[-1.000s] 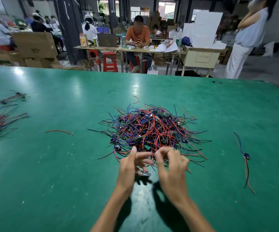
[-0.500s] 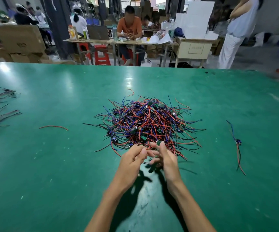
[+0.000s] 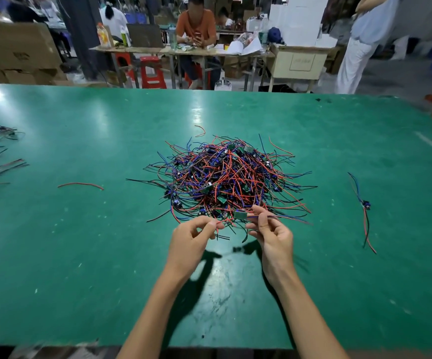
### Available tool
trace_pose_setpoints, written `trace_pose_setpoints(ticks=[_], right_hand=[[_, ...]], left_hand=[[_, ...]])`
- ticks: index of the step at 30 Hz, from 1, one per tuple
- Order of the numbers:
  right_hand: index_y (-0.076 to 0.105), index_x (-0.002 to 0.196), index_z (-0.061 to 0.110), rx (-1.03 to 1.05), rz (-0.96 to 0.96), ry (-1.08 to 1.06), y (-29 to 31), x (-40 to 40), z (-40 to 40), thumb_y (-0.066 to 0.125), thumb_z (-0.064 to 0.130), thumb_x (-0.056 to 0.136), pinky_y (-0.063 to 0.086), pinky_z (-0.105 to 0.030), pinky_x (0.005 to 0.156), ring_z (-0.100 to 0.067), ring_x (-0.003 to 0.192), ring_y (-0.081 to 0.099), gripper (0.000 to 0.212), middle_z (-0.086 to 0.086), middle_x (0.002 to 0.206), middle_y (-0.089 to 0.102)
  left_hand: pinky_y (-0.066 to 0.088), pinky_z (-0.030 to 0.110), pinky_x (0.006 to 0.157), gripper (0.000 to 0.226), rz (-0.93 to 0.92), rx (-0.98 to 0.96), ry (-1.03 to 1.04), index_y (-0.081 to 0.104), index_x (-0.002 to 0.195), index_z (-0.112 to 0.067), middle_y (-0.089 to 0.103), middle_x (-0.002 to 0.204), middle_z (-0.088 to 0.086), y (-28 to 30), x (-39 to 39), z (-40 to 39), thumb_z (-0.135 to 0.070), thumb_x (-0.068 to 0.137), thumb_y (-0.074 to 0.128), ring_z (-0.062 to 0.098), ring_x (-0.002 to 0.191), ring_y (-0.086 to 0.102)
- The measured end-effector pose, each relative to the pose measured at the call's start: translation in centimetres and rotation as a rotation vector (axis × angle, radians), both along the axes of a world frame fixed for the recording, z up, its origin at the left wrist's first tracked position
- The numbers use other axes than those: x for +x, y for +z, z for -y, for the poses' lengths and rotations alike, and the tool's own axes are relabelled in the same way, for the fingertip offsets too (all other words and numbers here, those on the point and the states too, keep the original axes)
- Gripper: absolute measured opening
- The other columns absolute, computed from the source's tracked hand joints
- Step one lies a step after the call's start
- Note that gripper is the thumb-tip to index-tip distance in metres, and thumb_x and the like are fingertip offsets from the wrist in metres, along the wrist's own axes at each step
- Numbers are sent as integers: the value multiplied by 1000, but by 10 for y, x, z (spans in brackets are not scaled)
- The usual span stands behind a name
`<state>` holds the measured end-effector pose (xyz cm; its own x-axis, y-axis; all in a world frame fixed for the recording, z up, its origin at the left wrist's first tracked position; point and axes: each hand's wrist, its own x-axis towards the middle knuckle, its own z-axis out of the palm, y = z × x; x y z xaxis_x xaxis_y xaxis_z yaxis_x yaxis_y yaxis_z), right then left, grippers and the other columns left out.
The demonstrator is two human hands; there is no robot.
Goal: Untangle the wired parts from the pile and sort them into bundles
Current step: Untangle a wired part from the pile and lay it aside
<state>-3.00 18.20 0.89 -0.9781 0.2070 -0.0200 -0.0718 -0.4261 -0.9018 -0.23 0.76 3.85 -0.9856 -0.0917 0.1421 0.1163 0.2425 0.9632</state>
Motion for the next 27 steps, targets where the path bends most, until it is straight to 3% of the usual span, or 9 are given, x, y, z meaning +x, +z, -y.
trace_pose_setpoints(ticks=[3, 7, 10, 14, 17, 19, 21, 23, 27], right_hand=[[70, 108, 12, -46, -6, 20, -2, 0, -2, 63, 28, 87, 53, -12, 65, -4, 71, 68, 27, -1, 89, 78], [71, 108, 13, 42, -34, 45, -3, 1, 1, 61, 29, 90, 53, -14, 66, -5, 75, 69, 27, -3, 92, 78], [74, 102, 14, 161, -96, 76, 1, 2, 9, 59, 29, 92, 53, -16, 67, -6, 75, 68, 23, 2, 93, 78], [77, 108, 20, 276, -193, 101, 24, -4, 18, 60, 33, 95, 49, -12, 77, 0, 88, 65, 25, 9, 105, 77], [70, 124, 18, 395, -221, 135, 38, -12, 22, 64, 32, 93, 51, -20, 96, -7, 112, 65, 35, 2, 126, 71], [67, 127, 24, 540, -219, 114, 35, -11, 19, 67, 26, 95, 50, -24, 97, -11, 110, 66, 32, 1, 124, 69], [67, 120, 33, 723, -254, 24, 22, -2, 10, 67, 14, 96, 49, -18, 91, -8, 102, 65, 30, 9, 115, 69], [67, 111, 39, 881, -274, -31, 6, 9, 3, 67, 5, 93, 45, -8, 86, -4, 97, 64, 38, 18, 110, 67], [68, 105, 36, 1029, -267, 1, -6, 11, 1, 68, 6, 91, 43, -6, 81, -1, 93, 60, 34, 23, 108, 63]], left_hand=[[45, 23, 65, 11, -105, -221, 29, 80, 90, -28, 74, 86, -15, -6, 2, 6, -21, 92, 71, 6, 70, 59], [52, 18, 86, 25, -149, -323, -65, 74, 116, -21, 75, 98, -13, -1, 5, 1, -15, 91, 72, -1, 88, 68], [57, 22, 83, 35, -28, -104, -139, 69, 126, -17, 77, 96, -7, 13, 6, -12, -20, 91, 74, 8, 83, 74], [58, 21, 66, 20, 35, 237, -118, 78, 107, -8, 79, 84, 5, 26, 3, -6, -4, 87, 75, 17, 66, 74], [57, 20, 64, 15, 5, 404, 30, 77, 97, -10, 77, 78, 7, 34, -16, 29, 0, 87, 72, 14, 62, 71], [57, 20, 60, 12, -42, 430, 239, 74, 96, -8, 75, 73, 6, 35, -41, 68, 2, 90, 69, 10, 58, 69], [60, 23, 64, 11, -49, 300, 499, 73, 101, 0, 73, 80, 13, 29, -64, 112, 2, 92, 67, 7, 59, 69], [58, 37, 86, 20, 52, -71, 707, 71, 112, 1, 73, 98, 18, 8, -75, 153, -4, 94, 65, 18, 81, 72], [36, 46, 105, 34, 292, -708, 705, 58, 129, -1, 49, 134, 22, -32, -75, 183, -19, 99, 56, 38, 126, 45]])
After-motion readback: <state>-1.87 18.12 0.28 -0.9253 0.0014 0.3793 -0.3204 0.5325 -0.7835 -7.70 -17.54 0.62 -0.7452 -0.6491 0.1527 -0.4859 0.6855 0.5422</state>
